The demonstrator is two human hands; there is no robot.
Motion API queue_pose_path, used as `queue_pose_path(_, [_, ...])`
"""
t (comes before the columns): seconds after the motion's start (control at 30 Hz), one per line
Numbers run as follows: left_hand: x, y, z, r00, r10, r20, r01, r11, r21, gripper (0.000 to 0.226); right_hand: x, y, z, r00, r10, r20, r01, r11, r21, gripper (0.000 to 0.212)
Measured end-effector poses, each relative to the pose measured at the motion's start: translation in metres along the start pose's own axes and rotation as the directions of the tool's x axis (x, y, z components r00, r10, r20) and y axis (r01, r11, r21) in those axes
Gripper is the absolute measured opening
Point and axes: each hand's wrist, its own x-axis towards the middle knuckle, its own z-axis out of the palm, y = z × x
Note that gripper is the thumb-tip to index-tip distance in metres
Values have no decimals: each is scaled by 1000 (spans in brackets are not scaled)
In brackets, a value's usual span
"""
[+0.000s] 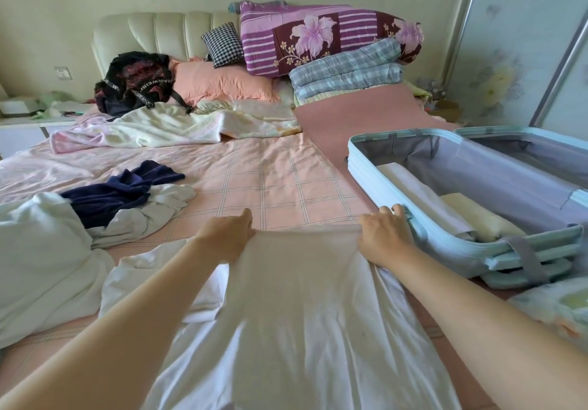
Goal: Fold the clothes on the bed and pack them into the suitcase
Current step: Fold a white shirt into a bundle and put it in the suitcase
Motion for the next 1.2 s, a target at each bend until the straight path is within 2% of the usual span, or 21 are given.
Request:
queue_pose_path(0.07, [7, 10, 0, 998, 56, -22, -51, 984, 171, 22, 0, 0, 2, 998, 14, 59, -8, 995, -97, 10])
queue_pose_path(0.13, [11, 16, 13, 998, 66, 18, -68, 964, 256, 20, 1, -5, 3, 994, 27, 102, -7, 982, -191, 21])
queue_pose_path(0.23, [9, 17, 37, 997, 34, 64, -46, 979, 197, 22, 4, -19, -4, 998, -22, 62, 34, 979, -200, 35])
queue_pose_path(0.33, [-5, 4, 37, 994, 60, -93, -61, 998, 0, 28, 1, -44, -19, 988, -152, 9, 152, 985, -80, 44])
queue_pose_path(0.43, [-31, -19, 20, 965, 58, -256, -99, 983, -153, 23, -3, -83, -34, 961, -271, -59, 276, 954, 114, 45])
queue_pose_path(0.57, [-82, -60, 2, 950, 102, -295, -176, 956, -236, 3, -14, -149, -56, 902, -431, -12, 395, 816, 423, 49])
queue_pose_path(0.63, [-111, -79, -3, 942, 184, -282, -246, 947, -204, 24, -20, -178, -62, 864, -503, 15, 430, 753, 497, 50])
queue_pose_path(0.7, [-134, -93, -2, 935, 281, -217, -299, 952, -59, 52, -24, -200, -61, 824, -565, 38, 478, 729, 490, 51])
queue_pose_path(0.73, [-143, -97, 0, 936, 314, -161, -318, 948, 1, 59, -25, -208, -60, 817, -574, 54, 476, 725, 497, 50])
queue_pose_path(0.8, [-155, -107, 9, 923, 356, -144, -357, 934, 24, 50, -26, -219, -62, 839, -539, 69, 420, 724, 548, 42])
queue_pose_path(0.83, [-157, -112, 12, 909, 360, -209, -367, 930, 5, 37, -26, -223, -63, 858, -509, 72, 385, 728, 567, 36])
queue_pose_path(0.9, [-158, -114, 9, 906, 241, -349, -294, 950, -106, 28, -23, -226, -65, 893, -444, 70, 331, 754, 567, 27])
queue_pose_path(0.97, [-155, -112, -2, 924, -33, -382, -92, 947, -306, 29, -17, -228, -68, 932, -360, 44, 245, 714, 655, 29])
queue_pose_path(1.0, [-152, -114, -9, 902, -191, -386, 12, 907, -422, 28, -13, -230, -70, 953, -302, 26, 189, 658, 729, 30])
queue_pose_path(1.07, [-141, -132, -16, 796, -496, -345, 242, 785, -570, 27, -2, -233, -77, 988, -148, 42, 34, 475, 880, 23])
queue_pose_path(1.1, [-138, -142, -19, 754, -588, -292, 345, 734, -585, 25, 4, -235, -80, 994, -83, 77, -40, 380, 924, 20])
queue_pose_path(1.13, [-135, -153, -19, 755, -613, -233, 437, 735, -519, 19, 10, -237, -79, 994, -43, 97, -78, 325, 943, 19])
queue_pose_path(1.17, [-132, -160, -19, 779, -600, -181, 499, 768, -401, 13, 15, -236, -76, 995, -41, 96, -76, 348, 935, 21])
queue_pose_path(1.2, [-129, -163, -17, 798, -587, -138, 533, 794, -292, 17, 19, -233, -71, 994, -68, 83, -47, 418, 907, 22])
